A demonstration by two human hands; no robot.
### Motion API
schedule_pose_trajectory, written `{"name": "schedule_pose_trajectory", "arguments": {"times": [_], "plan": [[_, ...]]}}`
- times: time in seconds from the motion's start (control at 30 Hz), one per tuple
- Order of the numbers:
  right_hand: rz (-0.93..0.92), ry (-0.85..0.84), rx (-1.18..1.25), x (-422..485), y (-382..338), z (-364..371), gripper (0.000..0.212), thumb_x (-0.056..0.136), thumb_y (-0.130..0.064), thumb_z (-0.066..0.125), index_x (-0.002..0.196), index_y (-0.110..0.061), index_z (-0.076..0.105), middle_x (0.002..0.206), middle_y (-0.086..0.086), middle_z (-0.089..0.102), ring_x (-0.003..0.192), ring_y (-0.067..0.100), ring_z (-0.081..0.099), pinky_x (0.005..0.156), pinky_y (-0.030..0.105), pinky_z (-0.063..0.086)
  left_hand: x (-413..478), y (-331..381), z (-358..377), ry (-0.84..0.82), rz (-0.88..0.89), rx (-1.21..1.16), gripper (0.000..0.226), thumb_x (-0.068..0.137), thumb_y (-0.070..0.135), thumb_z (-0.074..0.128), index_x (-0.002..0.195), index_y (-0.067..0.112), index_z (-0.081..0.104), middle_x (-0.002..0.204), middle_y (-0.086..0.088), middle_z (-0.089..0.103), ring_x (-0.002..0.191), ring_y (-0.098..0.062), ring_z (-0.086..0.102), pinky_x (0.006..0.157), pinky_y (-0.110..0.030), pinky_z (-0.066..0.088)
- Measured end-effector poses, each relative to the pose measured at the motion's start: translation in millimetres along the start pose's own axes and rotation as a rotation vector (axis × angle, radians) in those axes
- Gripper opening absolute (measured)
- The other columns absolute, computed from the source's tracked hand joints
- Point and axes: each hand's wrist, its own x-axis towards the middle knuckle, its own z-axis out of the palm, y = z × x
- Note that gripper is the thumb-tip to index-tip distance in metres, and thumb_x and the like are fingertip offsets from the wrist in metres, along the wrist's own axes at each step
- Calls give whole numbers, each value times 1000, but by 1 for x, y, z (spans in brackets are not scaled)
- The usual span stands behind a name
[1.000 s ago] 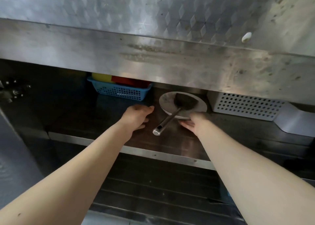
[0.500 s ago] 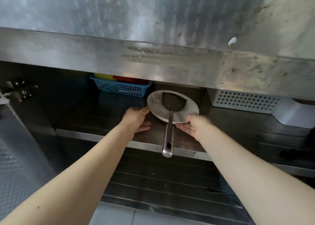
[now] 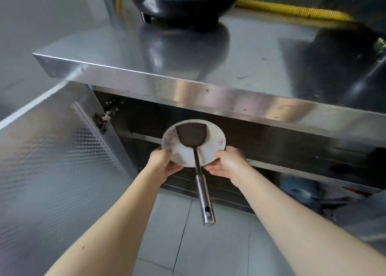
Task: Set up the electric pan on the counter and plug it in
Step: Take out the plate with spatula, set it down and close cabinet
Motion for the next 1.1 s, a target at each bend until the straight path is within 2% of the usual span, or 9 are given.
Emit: {"name": "schedule_pose_trajectory", "arguments": {"times": [0.07, 0.17, 0.27, 0.4, 0.5, 0.7, 0.83, 0.93, 1.1], "plan": [[32, -45, -47, -24, -1, 13, 43, 99, -14, 49, 141, -15, 43, 110, 20, 70, 70, 25, 73, 53, 31, 60, -19, 1, -17, 54, -42, -40, 34, 96, 15, 50, 127, 1, 50, 94, -14, 65, 73, -24, 65, 51, -33, 59], [93, -143, -96, -69, -7, 32, 39, 99, -24, 49, 136, -11, 46, 103, 20, 70, 75, 27, 72, 59, 34, 60, -49, 8, -46, 126, -90, -62, 35, 96, 11, 48, 129, 0, 49, 111, -20, 63, 73, -26, 64, 56, -39, 57], [165, -254, -165, -104, -14, 47, 47, 92, -33, 61, 129, -5, 50, 101, 23, 70, 85, 31, 72, 68, 36, 60, -74, 17, -70, 196, -80, -79, 32, 96, 11, 47, 126, 3, 51, 109, -19, 62, 75, -28, 64, 63, -43, 57], [191, -375, -291, -146, -22, 65, 39, 83, -23, 72, 114, -6, 58, 87, 15, 68, 67, 23, 69, 59, 30, 61, -115, 29, -92, 235, -85, -123, 26, 96, 11, 47, 121, 6, 53, 110, -18, 64, 78, -29, 66, 57, -39, 60], [225, -446, -370, -178, -33, 72, 25, 84, -20, 71, 102, -6, 61, 84, 12, 64, 71, 23, 67, 68, 34, 60, -146, 40, -106, 260, -92, -176, 30, 94, 9, 47, 123, 6, 53, 118, -20, 64, 88, -35, 66, 59, -38, 61], [303, -572, -544, -235, -57, 64, 13, 91, -17, 61, 84, -6, 60, 77, 6, 67, 70, 21, 65, 86, 40, 58, -214, 57, -111, 312, -118, -234, 35, 93, 2, 38, 123, 7, 55, 113, -19, 63, 76, -29, 64, 58, -38, 56], [284, -631, -656, -256, -71, 55, 13, 91, -21, 63, 85, -9, 63, 77, 3, 68, 68, 15, 66, 76, 32, 58, -245, 68, -110, 333, -132, -242, 31, 95, 2, 35, 118, 7, 54, 95, -15, 62, 76, -30, 63, 65, -43, 54], [227, -657, -741, -276, -93, 48, 18, 90, -27, 64, 77, -15, 68, 92, 1, 70, 69, 10, 62, 71, 24, 55, -276, 93, -108, 339, -85, -244, 27, 95, 2, 35, 113, 7, 55, 91, -15, 60, 77, -31, 61, 77, -48, 54], [120, -663, -856, -300, -141, 33, 18, 87, -30, 66, 73, -19, 71, 89, -4, 67, 48, 4, 41, 46, 15, 37, -315, 143, -94, 278, 56, -192, 26, 95, 2, 35, 94, 12, 59, 88, -12, 62, 79, -28, 60, 62, -38, 51]]}}
